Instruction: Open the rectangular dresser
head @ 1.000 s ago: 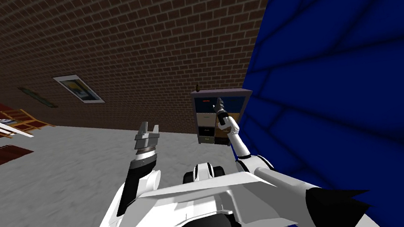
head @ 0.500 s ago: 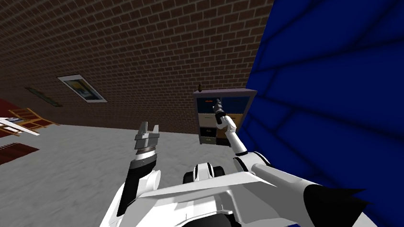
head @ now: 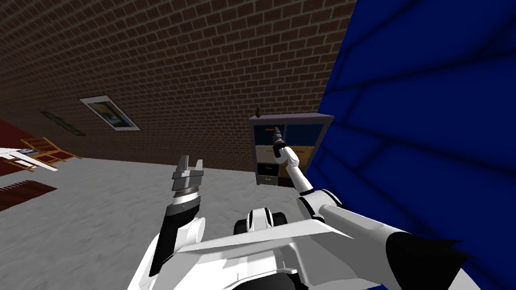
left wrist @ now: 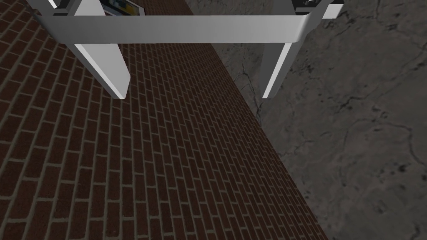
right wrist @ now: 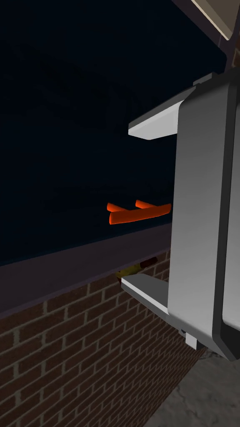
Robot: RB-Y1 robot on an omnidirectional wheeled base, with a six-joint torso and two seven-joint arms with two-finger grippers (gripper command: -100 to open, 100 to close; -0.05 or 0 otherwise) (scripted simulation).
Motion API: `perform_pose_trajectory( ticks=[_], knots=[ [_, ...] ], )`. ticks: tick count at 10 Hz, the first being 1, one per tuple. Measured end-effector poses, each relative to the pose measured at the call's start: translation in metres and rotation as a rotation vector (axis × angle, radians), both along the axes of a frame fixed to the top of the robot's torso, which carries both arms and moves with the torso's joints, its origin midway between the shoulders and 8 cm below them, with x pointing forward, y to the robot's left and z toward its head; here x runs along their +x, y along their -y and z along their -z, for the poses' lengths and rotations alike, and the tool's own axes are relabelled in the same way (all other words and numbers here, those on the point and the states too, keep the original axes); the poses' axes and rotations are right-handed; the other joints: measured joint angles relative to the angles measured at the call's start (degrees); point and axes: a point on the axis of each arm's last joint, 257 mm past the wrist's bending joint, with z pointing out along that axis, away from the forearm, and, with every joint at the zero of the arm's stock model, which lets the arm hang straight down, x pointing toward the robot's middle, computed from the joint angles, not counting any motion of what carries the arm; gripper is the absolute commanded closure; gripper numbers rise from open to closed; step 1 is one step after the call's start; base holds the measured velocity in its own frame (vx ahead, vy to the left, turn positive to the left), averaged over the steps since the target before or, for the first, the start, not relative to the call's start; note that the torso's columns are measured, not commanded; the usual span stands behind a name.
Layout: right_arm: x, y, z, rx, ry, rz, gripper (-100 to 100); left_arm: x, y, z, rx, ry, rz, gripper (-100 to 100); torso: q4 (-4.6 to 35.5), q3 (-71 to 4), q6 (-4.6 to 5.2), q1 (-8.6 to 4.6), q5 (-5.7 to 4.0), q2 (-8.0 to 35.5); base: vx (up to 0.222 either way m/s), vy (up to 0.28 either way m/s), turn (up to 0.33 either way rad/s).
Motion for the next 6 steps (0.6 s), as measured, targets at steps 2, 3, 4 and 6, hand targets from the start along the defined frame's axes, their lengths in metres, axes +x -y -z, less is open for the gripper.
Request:
perform_pose_trajectory(
  ticks=[2,3,4,6],
  knots=[
    [0.005,0.004,0.002,-0.072,-0.016,0.034,-100,0.000,0.000,0.000,0.000,0.000,0.000,0,0.01,0.02,0.00,0.00,0.00,0.02,0.021,0.019,0.013],
    [0.005,0.005,0.002,-0.078,-0.017,0.037,-100,0.000,0.000,0.000,0.000,0.000,0.000,0,0.02,0.04,0.01,-0.04,-0.01,0.06,-0.033,0.003,0.321],
    [0.008,0.023,0.008,-0.080,-0.033,0.060,-100,0.000,0.000,0.000,0.000,0.000,0.000,0,0.04,0.09,-0.05,-0.03,-0.01,0.15,-0.054,-0.019,0.293],
    [0.005,0.052,0.021,-0.073,-0.058,0.104,-100,0.000,0.000,0.000,0.000,0.000,0.000,0,0.05,0.11,0.00,-0.02,-0.01,0.16,-0.073,-0.010,0.287]
  ],
)
